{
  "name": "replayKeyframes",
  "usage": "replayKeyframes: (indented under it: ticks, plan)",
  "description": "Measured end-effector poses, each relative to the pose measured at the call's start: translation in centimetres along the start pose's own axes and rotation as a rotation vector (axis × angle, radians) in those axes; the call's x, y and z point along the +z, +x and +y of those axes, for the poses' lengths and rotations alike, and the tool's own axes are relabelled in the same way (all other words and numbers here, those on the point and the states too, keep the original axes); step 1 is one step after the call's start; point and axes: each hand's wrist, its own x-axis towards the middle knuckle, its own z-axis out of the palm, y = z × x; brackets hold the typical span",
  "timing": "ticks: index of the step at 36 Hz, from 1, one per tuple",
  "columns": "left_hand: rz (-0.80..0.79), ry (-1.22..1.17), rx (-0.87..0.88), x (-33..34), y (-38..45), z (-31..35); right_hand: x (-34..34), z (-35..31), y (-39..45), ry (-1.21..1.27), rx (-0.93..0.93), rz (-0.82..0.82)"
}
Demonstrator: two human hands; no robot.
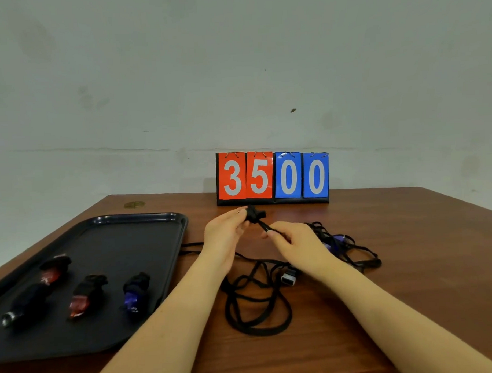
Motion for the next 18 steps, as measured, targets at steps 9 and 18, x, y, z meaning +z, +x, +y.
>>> replayKeyframes:
  ticks: [9,18]
  plan:
    - [-0.003,0.607,0.233,0.2,-0.16,-0.42,-0.39,-0.1,-0.04,-0.19,-0.119,0.1]
    - [-0.079,0.663,0.183,-0.29,-0.25,-0.15,-0.48,-0.3,-0.25,-0.187,-0.136,0.234]
